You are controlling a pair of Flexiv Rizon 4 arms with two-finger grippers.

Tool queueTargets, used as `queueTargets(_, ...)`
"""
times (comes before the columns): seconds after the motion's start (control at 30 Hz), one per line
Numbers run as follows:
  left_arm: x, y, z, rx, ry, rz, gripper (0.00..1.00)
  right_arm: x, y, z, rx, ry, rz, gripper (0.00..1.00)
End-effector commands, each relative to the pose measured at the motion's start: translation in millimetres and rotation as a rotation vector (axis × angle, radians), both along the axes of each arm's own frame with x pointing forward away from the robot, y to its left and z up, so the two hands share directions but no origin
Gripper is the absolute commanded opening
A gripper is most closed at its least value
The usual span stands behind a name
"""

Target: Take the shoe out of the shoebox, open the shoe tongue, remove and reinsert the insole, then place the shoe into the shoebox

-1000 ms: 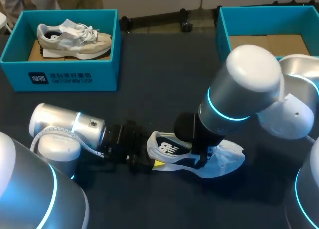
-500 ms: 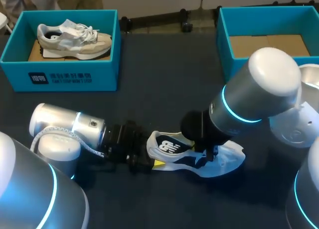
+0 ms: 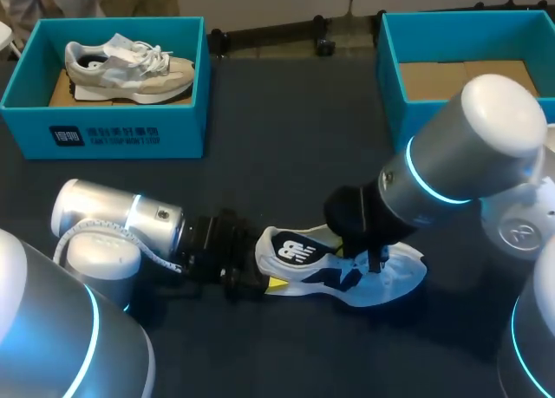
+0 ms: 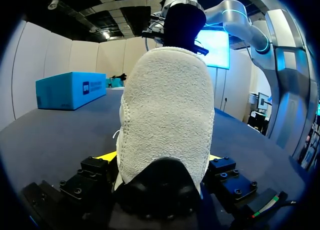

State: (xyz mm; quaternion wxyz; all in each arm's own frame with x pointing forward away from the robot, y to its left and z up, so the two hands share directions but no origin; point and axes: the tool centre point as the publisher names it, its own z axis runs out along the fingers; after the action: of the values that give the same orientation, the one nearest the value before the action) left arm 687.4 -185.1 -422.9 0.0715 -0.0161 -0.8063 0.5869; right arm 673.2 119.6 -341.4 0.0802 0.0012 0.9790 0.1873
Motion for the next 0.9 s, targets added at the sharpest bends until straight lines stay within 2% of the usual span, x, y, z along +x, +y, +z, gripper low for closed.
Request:
queueTargets(0.03,0.3,0.1,-1.8,0.001,0.0,0.0,0.0,-1.1,-8.2,3.5,0.031,0.0,0.009,0.0)
queueTargets(0.2,0.3,0.1,-1.8,0.001,0.0,0.0,0.0,1.6,-6.2,8.6,0.026,0.011,0.041,0.02)
queueTargets(0.23,0.3,0.1,-1.8,0.001,0.0,0.0,0.0,1.7,-5.9,9.0,0.024,0.012,0.043,0.06)
queueTargets(0.27,0.3,0.1,-1.8,0.001,0.0,0.0,0.0,2.4,-4.5,10.5,0.015,0.018,0.049,0.21)
queueTargets(0.3,0.3,0.1,-1.8,0.001,0.0,0.0,0.0,3.3,-2.7,11.7,0.009,0.024,0.06,0.24)
queueTargets(0.67,0.3,0.1,-1.8,0.001,0.0,0.0,0.0,9.3,8.2,16.8,-0.061,0.089,0.079,0.24)
queueTargets(0.9,0.3,0.1,-1.8,0.001,0.0,0.0,0.0,11.6,30.6,25.0,-0.164,0.16,0.098,0.23)
